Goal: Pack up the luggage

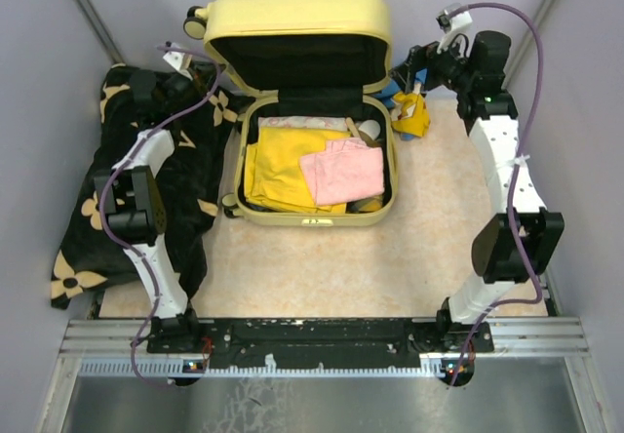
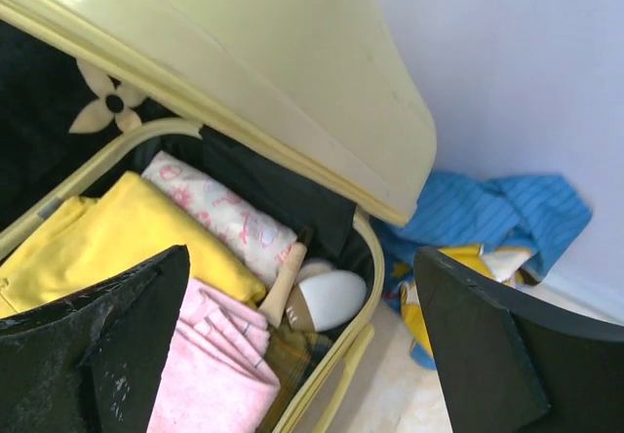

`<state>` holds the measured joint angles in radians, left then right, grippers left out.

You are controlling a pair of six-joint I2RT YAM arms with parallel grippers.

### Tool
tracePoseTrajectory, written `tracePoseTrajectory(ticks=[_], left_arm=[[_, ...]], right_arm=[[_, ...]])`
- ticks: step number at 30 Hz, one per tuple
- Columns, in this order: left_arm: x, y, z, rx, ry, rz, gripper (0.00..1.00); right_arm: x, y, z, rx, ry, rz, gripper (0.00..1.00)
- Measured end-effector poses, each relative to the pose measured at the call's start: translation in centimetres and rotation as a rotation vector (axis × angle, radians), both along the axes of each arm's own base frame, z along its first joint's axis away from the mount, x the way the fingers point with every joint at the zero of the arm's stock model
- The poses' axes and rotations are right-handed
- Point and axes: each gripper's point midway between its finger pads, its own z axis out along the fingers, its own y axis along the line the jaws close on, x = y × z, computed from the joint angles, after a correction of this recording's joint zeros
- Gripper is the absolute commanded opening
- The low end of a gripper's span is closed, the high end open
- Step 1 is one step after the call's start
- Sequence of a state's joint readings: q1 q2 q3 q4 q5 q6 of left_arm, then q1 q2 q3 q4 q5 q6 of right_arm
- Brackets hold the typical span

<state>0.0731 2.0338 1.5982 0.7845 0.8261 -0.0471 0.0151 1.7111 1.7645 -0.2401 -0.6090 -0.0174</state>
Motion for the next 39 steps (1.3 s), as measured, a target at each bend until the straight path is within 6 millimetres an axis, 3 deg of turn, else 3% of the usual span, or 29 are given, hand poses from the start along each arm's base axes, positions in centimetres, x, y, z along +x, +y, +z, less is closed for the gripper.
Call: tracePoseTrajectory(ticks=[6, 13, 21, 27, 32, 33, 36, 39], left_arm=[[-1.4, -0.4, -0.3, 0.028, -0.016, -0.035, 0.00], [-4.2, -1.2, -1.0, 0.100, -0.049, -0.086, 0.06], [-10.4, -2.0, -3.6, 0.276, -0.109, -0.126, 0.04], [-14.6, -1.0, -5.9, 0.459, -0.197, -0.132, 0.04], [-17.4, 1.1, -10.4, 0.594, -0.195, -0.135, 0.16], [-17.9, 1.6, -11.1, 0.626, -0.201, -0.133, 0.23], [-19.3, 2.4, -11.9, 0.755, -0.259, -0.138, 0.43], [-21.4, 2.2, -12.9, 0.861, -0.324, -0.165, 0.52]], right_arm=[[-1.8, 1.1, 4.9, -0.041, -0.205, 0.034, 0.97], [-2.3, 2.7, 4.7, -0.126, -0.260, 0.079, 0.98], [-5.6, -1.7, -0.5, -0.216, -0.127, 0.016, 0.99], [-11.5, -3.8, -6.2, -0.335, -0.015, 0.010, 0.99], [-17.1, -4.2, -10.4, -0.429, 0.027, 0.048, 0.99], [-17.8, -4.4, -11.1, -0.445, 0.034, 0.048, 0.99], [-19.8, -5.2, -13.4, -0.503, 0.059, 0.041, 0.99], [-21.2, -5.6, -16.0, -0.530, 0.113, 0.053, 0.99]])
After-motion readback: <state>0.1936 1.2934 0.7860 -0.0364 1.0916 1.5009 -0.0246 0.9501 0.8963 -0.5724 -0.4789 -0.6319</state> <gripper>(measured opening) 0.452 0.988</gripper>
